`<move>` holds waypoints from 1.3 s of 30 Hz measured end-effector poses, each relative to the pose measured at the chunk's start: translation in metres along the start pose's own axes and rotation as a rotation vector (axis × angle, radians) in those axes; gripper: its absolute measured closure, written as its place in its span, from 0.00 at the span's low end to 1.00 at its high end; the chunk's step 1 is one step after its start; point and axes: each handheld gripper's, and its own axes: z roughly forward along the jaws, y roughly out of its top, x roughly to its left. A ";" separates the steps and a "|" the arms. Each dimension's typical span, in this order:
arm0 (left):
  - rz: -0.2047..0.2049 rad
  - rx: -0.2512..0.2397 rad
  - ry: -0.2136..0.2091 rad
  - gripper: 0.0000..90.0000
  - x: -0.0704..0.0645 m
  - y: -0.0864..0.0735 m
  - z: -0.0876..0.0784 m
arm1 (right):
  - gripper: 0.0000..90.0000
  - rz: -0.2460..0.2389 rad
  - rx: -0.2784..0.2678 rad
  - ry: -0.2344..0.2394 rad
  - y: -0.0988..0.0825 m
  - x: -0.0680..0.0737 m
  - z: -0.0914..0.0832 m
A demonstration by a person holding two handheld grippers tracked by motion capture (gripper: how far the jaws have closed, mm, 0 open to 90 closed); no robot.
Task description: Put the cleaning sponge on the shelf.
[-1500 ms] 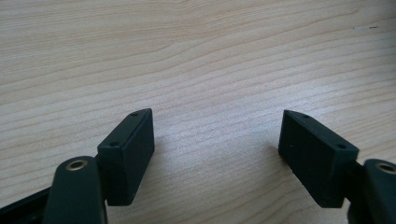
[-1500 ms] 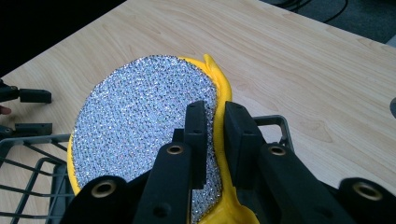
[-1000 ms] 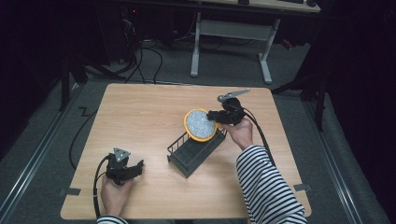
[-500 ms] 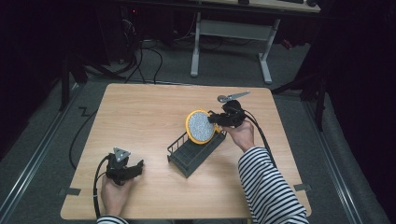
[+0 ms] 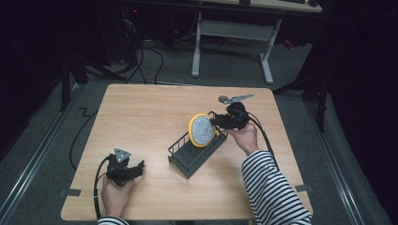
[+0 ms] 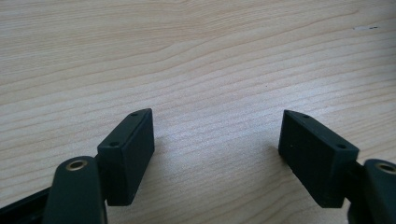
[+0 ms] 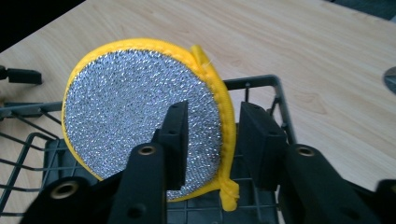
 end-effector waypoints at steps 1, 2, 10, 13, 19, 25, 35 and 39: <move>0.000 0.000 0.000 0.30 0.000 0.000 0.000 | 0.67 0.000 -0.007 -0.006 0.000 0.000 -0.003; 0.000 0.000 0.000 0.30 0.000 0.000 0.000 | 0.66 0.002 -0.014 -0.013 0.000 0.000 -0.005; 0.000 0.000 0.000 0.30 0.000 0.000 0.000 | 0.60 0.017 -0.063 -0.067 -0.001 -0.003 -0.032; 0.000 0.000 0.000 0.30 0.000 0.000 0.000 | 0.59 0.028 -0.086 -0.074 -0.003 -0.006 -0.045; 0.000 0.000 0.000 0.30 0.000 0.000 0.000 | 0.59 0.067 -0.102 -0.094 -0.015 -0.013 -0.065; 0.000 0.000 0.000 0.30 0.000 0.000 0.000 | 0.58 0.076 -0.127 -0.112 -0.025 -0.015 -0.085; 0.001 0.001 0.000 0.30 0.000 0.000 0.000 | 0.57 0.112 -0.160 -0.134 -0.048 -0.022 -0.113; 0.002 0.001 0.001 0.30 0.000 0.000 0.000 | 0.57 0.127 -0.163 -0.143 -0.058 -0.024 -0.123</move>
